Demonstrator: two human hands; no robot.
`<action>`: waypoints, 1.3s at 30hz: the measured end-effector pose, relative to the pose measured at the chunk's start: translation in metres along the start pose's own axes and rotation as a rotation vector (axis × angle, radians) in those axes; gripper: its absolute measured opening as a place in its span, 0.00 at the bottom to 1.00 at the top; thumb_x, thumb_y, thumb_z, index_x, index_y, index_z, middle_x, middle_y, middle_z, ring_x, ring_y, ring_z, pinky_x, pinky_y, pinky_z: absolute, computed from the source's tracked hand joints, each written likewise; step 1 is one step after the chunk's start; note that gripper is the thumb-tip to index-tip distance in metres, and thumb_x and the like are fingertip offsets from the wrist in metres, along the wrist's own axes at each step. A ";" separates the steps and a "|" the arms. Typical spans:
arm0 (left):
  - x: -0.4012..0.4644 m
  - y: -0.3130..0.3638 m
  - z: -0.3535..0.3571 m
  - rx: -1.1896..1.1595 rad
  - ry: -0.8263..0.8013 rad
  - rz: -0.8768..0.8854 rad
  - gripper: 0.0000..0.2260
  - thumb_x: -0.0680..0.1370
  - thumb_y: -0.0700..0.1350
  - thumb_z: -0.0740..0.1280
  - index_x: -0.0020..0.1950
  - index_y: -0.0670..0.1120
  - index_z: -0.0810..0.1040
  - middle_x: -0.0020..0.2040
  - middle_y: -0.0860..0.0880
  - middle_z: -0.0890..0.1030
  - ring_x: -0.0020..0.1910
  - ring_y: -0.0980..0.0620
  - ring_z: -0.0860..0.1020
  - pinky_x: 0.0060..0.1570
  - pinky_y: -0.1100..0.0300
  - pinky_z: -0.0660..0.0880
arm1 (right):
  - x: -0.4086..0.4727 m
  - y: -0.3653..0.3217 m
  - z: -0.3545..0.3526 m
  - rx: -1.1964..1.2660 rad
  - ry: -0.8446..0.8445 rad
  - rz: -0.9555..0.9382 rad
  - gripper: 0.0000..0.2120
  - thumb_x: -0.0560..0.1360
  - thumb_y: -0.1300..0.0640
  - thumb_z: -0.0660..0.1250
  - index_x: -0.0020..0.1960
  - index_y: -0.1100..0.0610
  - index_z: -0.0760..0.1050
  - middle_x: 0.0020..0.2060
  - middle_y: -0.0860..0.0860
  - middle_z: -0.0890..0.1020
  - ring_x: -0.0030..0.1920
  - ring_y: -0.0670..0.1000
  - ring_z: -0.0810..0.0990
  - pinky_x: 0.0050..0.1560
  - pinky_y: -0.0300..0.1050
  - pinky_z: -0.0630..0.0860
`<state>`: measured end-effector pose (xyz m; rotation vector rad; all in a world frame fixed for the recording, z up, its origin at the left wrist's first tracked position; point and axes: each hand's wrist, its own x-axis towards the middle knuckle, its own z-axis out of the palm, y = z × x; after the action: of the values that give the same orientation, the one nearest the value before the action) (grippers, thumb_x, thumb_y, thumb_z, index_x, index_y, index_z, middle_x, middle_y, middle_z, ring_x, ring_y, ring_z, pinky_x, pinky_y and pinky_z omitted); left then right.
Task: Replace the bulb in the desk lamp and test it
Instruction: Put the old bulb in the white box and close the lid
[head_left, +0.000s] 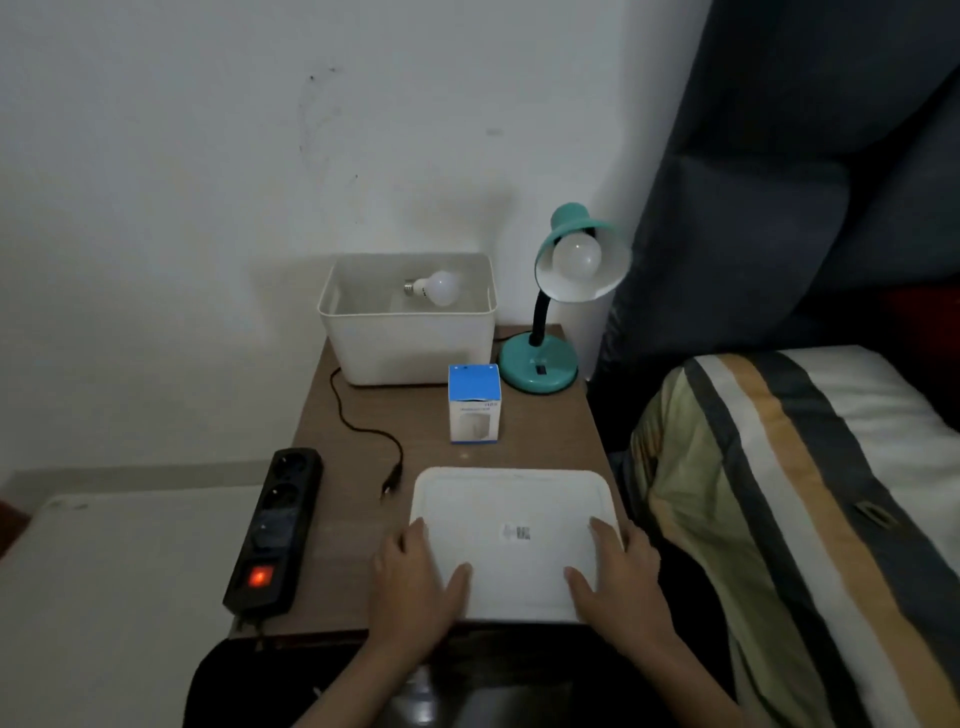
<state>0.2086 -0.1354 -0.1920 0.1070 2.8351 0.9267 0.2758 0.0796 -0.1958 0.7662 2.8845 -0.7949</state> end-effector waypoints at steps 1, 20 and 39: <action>-0.005 -0.002 0.003 0.018 -0.008 -0.001 0.31 0.70 0.58 0.67 0.68 0.46 0.62 0.64 0.41 0.67 0.63 0.42 0.66 0.59 0.51 0.70 | -0.004 0.002 0.001 -0.003 -0.012 0.019 0.31 0.74 0.43 0.62 0.73 0.52 0.56 0.72 0.62 0.55 0.70 0.62 0.55 0.68 0.54 0.63; 0.025 0.013 -0.085 -0.179 0.250 0.126 0.27 0.67 0.49 0.76 0.62 0.42 0.74 0.67 0.42 0.64 0.65 0.44 0.67 0.62 0.52 0.68 | 0.024 -0.084 -0.052 0.074 0.199 -0.329 0.31 0.73 0.43 0.65 0.71 0.52 0.61 0.71 0.57 0.55 0.71 0.56 0.55 0.70 0.49 0.62; 0.240 0.054 -0.189 -0.141 0.287 0.043 0.22 0.68 0.52 0.73 0.54 0.39 0.77 0.62 0.39 0.68 0.61 0.41 0.71 0.52 0.56 0.69 | 0.203 -0.241 -0.087 0.207 0.126 -0.342 0.23 0.73 0.48 0.67 0.65 0.56 0.73 0.69 0.60 0.64 0.70 0.61 0.61 0.63 0.54 0.67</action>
<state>-0.0589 -0.1741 -0.0400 0.0192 3.0210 1.2401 -0.0095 0.0344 -0.0437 0.3461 3.1287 -1.1313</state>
